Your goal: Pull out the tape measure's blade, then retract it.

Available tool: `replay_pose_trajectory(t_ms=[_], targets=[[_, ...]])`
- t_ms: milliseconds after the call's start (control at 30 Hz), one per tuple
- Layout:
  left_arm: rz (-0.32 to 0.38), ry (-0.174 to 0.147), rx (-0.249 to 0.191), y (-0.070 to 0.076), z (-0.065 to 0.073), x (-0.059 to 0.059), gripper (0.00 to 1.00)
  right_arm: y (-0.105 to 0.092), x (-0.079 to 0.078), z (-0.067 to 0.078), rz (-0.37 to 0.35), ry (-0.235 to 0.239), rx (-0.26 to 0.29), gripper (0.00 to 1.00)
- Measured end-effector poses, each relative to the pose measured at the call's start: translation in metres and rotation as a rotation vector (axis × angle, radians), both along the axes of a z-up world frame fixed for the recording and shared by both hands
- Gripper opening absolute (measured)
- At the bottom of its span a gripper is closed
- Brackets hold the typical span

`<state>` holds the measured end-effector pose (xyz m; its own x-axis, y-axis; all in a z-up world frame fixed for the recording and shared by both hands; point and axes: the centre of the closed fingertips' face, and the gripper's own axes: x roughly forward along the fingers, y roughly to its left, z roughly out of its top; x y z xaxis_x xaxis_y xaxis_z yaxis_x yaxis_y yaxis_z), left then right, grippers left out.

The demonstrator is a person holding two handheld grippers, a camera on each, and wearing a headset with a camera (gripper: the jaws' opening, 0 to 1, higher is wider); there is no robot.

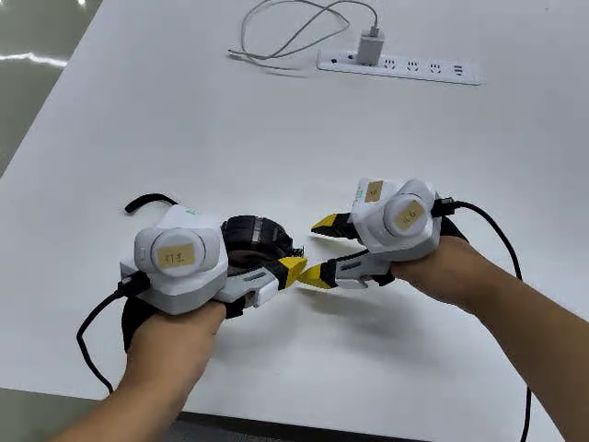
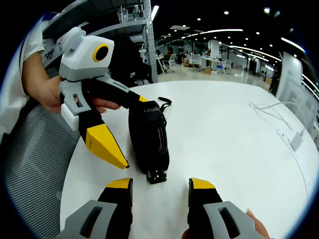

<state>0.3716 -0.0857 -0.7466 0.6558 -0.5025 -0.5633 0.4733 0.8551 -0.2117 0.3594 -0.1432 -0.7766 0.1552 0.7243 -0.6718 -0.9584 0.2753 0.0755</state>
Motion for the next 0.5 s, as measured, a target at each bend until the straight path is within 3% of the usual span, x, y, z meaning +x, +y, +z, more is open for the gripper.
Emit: replay_pose_trajectory(t_ms=[500], targets=[[-0.134, -0.051, 0.002, 0.002, 0.013, -0.015, 0.84, -0.021, -0.011, 0.017, -0.09, -0.006, 0.038, 0.58]])
